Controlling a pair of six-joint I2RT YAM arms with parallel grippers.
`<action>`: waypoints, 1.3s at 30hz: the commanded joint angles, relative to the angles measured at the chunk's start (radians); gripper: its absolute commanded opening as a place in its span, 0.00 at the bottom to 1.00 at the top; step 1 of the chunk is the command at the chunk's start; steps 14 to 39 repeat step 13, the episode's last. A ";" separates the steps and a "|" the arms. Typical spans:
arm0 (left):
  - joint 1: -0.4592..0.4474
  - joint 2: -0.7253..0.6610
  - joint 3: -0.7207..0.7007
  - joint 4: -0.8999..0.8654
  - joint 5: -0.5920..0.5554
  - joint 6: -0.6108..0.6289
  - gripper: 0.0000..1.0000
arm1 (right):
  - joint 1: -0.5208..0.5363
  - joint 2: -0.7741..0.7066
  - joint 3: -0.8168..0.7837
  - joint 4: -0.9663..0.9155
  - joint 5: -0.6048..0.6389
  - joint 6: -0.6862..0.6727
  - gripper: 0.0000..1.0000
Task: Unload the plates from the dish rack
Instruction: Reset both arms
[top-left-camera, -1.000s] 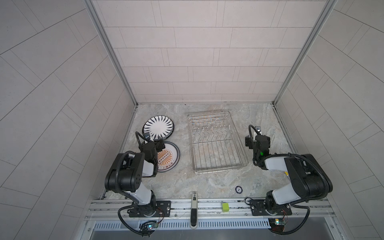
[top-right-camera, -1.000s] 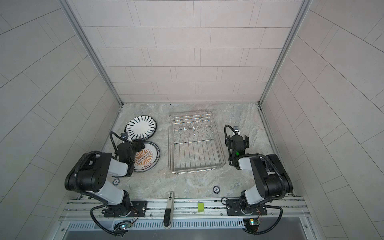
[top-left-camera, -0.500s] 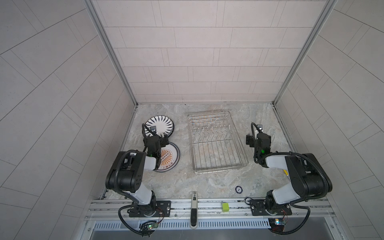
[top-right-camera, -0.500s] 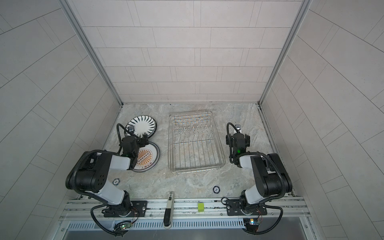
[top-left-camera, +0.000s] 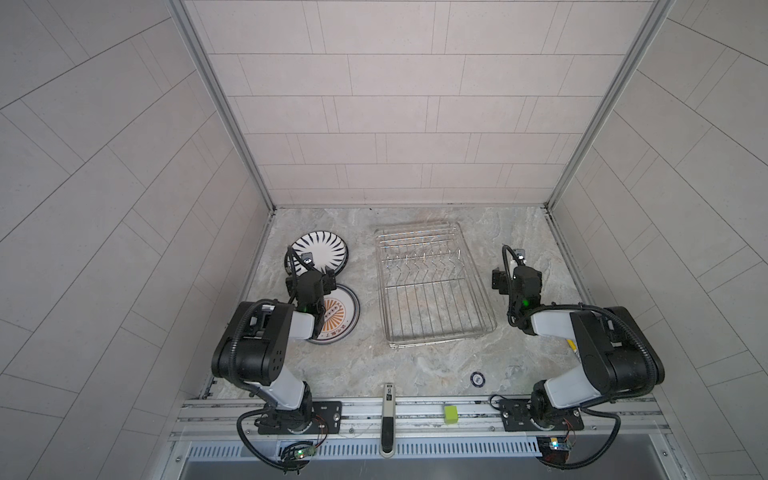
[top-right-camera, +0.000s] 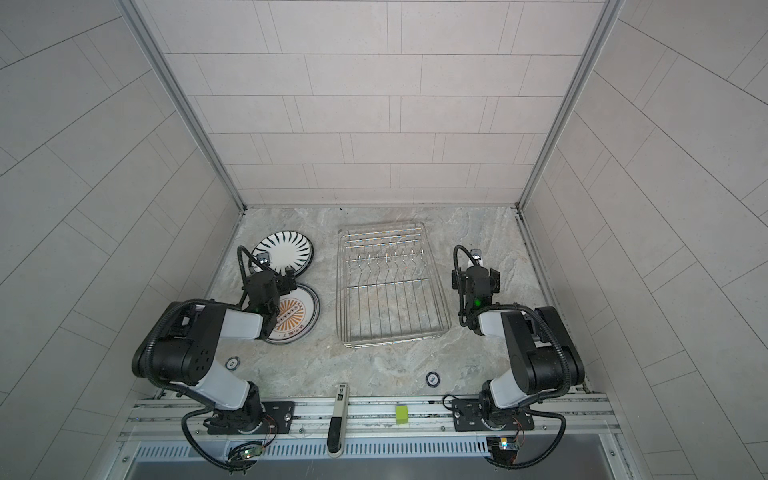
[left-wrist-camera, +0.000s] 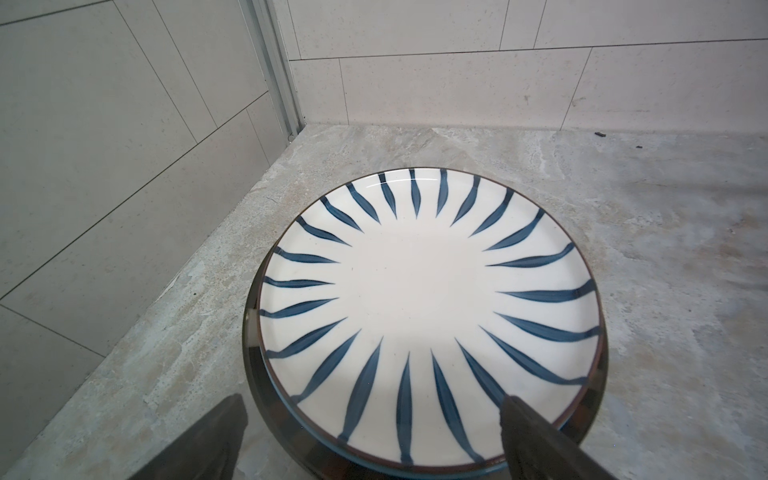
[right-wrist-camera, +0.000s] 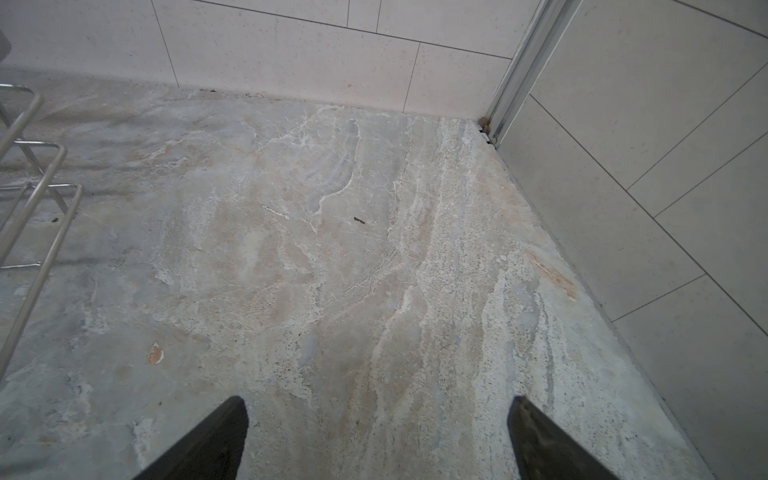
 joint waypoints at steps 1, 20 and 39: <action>0.006 0.008 0.020 -0.002 -0.015 0.000 1.00 | -0.003 0.002 0.002 -0.012 0.001 0.005 1.00; 0.007 0.000 0.014 0.006 -0.010 -0.001 1.00 | -0.005 0.003 0.006 -0.016 -0.004 0.005 1.00; 0.007 0.000 0.014 0.006 -0.010 -0.001 1.00 | -0.005 0.003 0.006 -0.016 -0.004 0.005 1.00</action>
